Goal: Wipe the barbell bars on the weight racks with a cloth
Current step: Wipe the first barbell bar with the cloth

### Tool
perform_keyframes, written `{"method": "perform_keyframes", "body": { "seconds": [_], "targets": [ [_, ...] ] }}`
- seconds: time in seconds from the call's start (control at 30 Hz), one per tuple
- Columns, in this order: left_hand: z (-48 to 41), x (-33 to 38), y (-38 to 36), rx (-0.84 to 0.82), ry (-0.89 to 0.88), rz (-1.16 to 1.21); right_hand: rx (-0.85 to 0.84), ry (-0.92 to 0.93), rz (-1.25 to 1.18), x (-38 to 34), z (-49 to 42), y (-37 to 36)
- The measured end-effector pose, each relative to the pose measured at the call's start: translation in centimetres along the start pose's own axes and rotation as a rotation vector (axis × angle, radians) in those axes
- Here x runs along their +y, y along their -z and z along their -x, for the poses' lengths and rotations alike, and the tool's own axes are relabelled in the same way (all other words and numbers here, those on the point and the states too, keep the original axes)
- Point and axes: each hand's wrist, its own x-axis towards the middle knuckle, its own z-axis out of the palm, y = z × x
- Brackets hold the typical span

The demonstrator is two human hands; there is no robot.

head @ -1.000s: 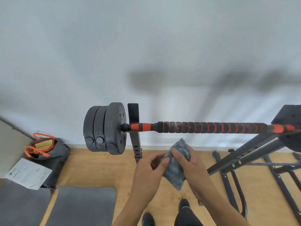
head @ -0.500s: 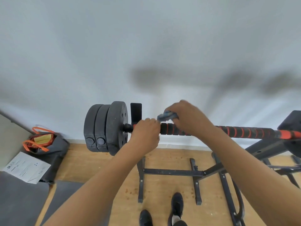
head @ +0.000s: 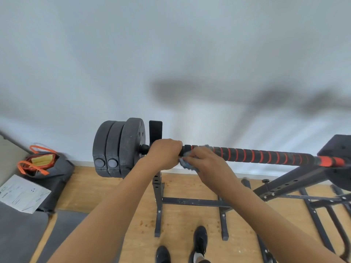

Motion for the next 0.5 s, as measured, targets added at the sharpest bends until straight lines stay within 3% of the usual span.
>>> {"method": "perform_keyframes", "body": {
  "seconds": [0.13, 0.27, 0.33, 0.5],
  "targets": [
    [-0.2, -0.4, 0.0, -0.024, -0.004, 0.105, -0.077, -0.025, -0.094, -0.6, 1.3, 1.2],
    [-0.4, -0.8, 0.3, -0.075, -0.003, 0.128, 0.217, -0.231, -0.060, 1.9, -2.3, 4.9],
    [-0.3, -0.7, 0.3, -0.068, 0.004, 0.144, 0.282, -0.258, -0.032, 2.9, -4.3, 4.6],
    [0.1, 1.2, -0.8, 0.090, 0.099, -0.108, 0.106, -0.218, -0.139, 0.7, -4.0, 0.9]
  ]
}}
